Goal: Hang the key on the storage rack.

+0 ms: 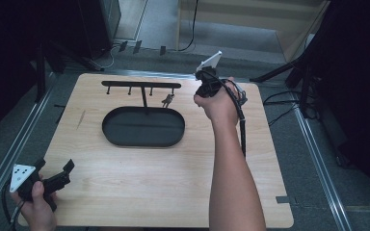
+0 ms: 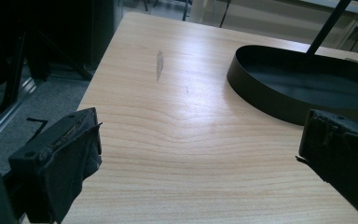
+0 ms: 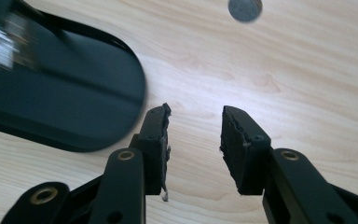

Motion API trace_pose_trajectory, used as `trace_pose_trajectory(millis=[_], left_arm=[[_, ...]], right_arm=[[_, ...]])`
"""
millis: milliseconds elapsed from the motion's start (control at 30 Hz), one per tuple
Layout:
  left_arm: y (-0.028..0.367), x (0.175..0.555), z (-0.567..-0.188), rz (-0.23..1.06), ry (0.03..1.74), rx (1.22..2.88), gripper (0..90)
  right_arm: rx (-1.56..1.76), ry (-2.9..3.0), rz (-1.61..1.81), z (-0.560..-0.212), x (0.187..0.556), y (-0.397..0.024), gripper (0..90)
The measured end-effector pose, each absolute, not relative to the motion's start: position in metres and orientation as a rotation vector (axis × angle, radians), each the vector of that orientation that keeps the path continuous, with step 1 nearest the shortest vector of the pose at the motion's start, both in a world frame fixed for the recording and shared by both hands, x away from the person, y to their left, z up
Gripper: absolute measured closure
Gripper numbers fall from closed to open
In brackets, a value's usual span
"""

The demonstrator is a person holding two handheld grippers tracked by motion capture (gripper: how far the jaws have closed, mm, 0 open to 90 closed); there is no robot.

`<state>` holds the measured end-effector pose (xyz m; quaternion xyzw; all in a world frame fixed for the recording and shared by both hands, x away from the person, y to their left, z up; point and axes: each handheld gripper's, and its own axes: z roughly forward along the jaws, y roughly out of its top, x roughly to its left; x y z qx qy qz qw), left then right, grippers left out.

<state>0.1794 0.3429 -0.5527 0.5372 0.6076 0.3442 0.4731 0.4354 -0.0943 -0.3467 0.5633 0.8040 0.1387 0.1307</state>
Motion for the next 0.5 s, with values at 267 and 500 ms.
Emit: trace_pose_trajectory(millis=[267,500], left_arm=[[0.342,0.180,-0.553,0.847,1.487,1.320,0.0],[0.342,0.179,-0.553,0.851,1.486,1.321,0.0]], right_arm=[[1.716,2.338,0.367,-0.378,0.431,-0.131,56.8],[1.809,2.312,0.358,-0.404,0.425,-0.162,53.1]])
